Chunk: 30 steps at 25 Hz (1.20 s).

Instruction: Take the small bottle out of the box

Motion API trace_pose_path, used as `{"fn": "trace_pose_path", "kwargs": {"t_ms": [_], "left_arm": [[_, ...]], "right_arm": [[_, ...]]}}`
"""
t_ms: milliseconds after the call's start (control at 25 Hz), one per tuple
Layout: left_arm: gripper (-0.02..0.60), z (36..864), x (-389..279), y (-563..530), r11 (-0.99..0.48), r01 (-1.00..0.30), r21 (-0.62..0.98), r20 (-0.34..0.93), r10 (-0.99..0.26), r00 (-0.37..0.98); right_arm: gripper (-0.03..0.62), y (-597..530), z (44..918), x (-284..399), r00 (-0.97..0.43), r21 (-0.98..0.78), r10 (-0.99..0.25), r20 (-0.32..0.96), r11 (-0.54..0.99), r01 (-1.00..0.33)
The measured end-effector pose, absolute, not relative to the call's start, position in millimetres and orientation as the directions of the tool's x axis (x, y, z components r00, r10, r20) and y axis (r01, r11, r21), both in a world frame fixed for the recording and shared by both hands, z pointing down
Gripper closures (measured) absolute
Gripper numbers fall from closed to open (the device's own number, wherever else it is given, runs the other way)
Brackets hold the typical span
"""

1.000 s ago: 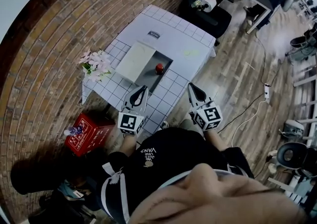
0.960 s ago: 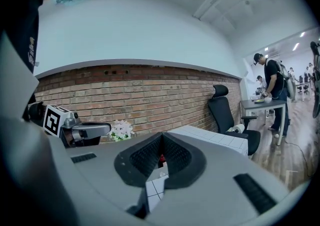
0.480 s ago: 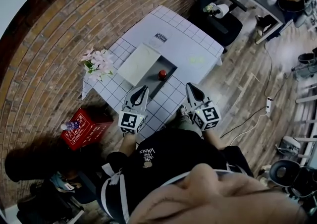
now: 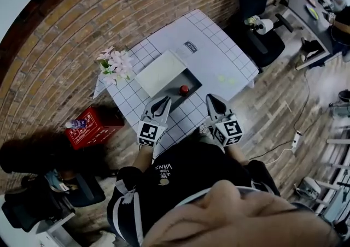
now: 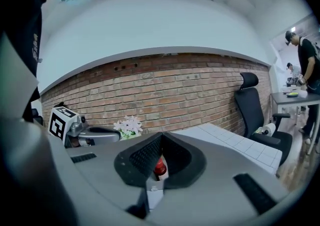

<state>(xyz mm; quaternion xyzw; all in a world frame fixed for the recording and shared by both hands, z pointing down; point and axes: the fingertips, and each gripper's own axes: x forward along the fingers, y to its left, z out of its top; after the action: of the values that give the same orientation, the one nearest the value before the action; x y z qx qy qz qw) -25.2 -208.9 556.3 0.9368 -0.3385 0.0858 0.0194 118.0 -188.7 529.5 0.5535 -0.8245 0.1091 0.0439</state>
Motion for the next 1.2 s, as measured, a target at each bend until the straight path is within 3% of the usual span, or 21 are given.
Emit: {"fn": "trace_pose_path", "kwargs": {"t_ms": [120,280,480,1200], "left_arm": [[0.564,564.0,-15.6,-213.4,-0.760,-0.650,-0.006,0.183,-0.640,0.746],[0.466,579.2,-3.6,-219.9,-0.749,-0.661,0.033,0.219,-0.640,0.736],[0.414,591.7,8.1,-228.7,-0.739,-0.672,0.042,0.254,-0.643,0.723],[0.331,648.5,40.7,-256.4,-0.696,-0.716,0.059,0.441,-0.626,0.644]], "right_arm": [[0.599,-197.2,531.5,120.1,-0.415,-0.134,-0.887,0.202,0.395,-0.909],[0.599,-205.0,536.3,123.1,-0.452,-0.130,-0.868,0.204,0.434,-0.892],[0.599,-215.7,536.5,130.9,-0.460,-0.143,-0.861,0.218,0.438,-0.887],[0.599,-243.8,558.3,156.6,-0.514,-0.151,-0.826,0.230,0.492,-0.858]]}}
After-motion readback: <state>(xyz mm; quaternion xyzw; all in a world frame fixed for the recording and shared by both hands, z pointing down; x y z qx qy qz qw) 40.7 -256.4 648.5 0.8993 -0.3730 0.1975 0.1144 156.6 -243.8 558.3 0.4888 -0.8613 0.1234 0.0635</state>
